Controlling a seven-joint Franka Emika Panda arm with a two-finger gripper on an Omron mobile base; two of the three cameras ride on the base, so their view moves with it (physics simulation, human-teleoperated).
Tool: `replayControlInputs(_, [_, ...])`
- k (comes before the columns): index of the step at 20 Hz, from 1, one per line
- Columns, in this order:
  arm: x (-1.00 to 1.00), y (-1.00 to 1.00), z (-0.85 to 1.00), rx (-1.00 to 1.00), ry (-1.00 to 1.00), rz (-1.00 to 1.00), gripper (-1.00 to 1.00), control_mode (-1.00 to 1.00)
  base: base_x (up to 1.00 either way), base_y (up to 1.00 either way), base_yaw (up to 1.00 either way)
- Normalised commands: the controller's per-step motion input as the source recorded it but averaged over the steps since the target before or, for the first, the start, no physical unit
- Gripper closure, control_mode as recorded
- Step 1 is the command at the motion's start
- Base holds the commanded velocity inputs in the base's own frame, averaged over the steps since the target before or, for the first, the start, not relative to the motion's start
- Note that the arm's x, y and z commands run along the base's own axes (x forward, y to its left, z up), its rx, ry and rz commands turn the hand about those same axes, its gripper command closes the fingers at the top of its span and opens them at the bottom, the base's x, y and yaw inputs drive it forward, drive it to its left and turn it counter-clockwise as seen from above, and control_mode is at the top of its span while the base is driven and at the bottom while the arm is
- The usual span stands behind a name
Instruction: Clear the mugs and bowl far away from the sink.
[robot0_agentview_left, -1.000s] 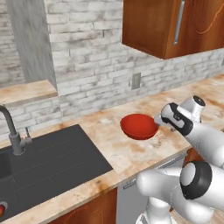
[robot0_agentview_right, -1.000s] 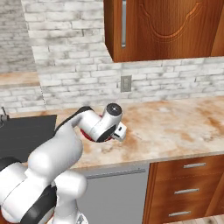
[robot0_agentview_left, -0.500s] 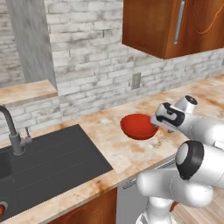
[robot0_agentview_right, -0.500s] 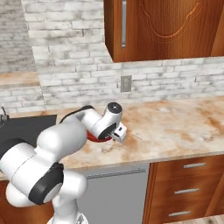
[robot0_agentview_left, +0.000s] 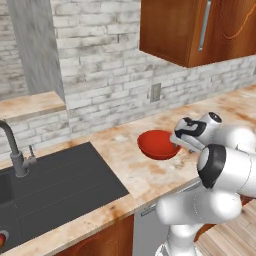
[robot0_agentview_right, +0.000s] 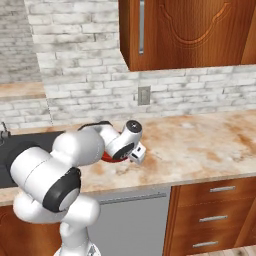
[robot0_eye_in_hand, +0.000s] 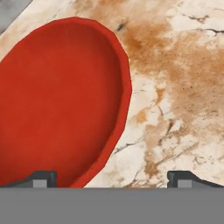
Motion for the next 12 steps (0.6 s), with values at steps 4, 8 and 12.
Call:
replayControlInputs(4, [0.2,0.0,-0.29,0.0,0.0,0.0,-1.0,-1.0,0.0,0.0,0.0])
replayControlInputs(8, [0.18,0.0,-0.22,0.0,0.0,0.0,-1.0,-1.0,0.0,0.0,0.0])
replayControlInputs(12, [0.17,0.01,-0.2,0.0,0.0,0.0,-1.0,-1.0,0.0,0.0,0.0])
